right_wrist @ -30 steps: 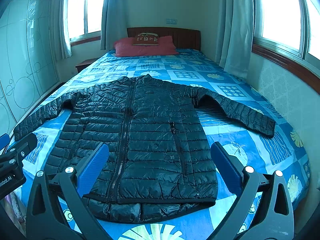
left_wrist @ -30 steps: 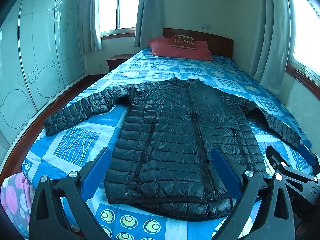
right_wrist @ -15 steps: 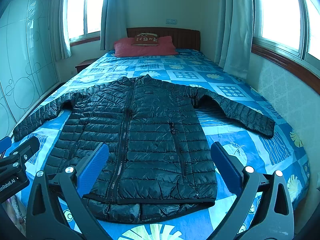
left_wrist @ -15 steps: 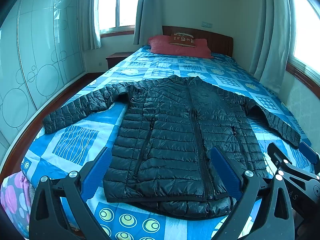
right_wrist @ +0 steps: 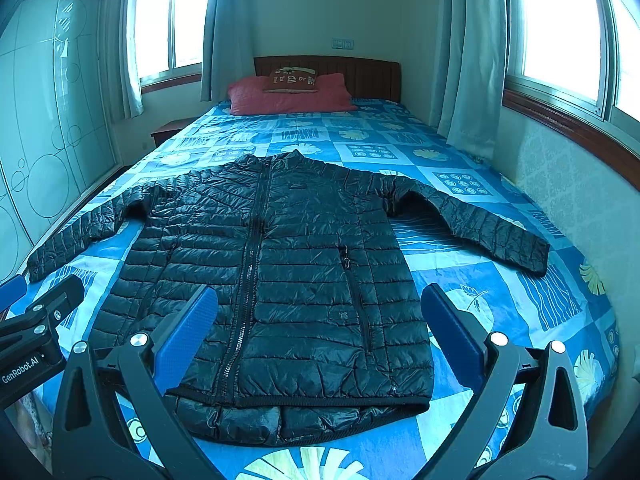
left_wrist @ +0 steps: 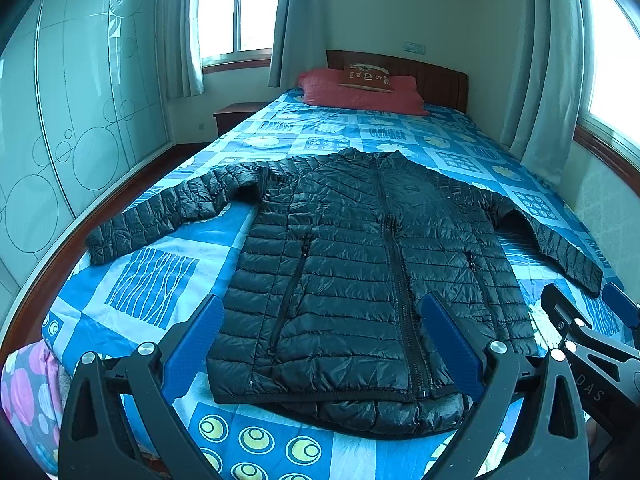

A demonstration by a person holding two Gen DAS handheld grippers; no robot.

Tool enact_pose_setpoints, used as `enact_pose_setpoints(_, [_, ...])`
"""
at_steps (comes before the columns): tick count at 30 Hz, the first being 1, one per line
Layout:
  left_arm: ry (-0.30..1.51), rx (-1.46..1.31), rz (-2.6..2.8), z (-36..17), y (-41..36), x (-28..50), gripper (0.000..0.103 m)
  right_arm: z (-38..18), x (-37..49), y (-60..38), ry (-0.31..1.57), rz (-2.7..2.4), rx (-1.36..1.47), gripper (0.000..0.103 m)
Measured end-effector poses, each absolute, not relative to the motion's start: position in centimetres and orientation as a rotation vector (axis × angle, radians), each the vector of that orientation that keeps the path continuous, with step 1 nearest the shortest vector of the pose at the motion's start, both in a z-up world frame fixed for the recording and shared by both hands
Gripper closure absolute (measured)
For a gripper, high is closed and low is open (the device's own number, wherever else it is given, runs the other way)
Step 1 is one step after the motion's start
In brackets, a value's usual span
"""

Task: Fold large clothes

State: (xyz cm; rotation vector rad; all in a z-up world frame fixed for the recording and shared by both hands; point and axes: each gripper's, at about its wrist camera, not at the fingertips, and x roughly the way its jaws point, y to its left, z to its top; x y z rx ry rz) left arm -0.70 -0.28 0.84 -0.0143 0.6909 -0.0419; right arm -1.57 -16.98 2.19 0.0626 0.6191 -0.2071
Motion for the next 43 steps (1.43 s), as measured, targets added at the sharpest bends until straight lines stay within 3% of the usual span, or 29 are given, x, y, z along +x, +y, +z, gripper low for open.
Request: enact_pose_setpoints(43, [0.643, 0.064, -0.051, 1.1, -1.3, -1.3, 0.005, 1.9, -1.7, -17.1, 0.628, -0.199, 0.064, 0.002])
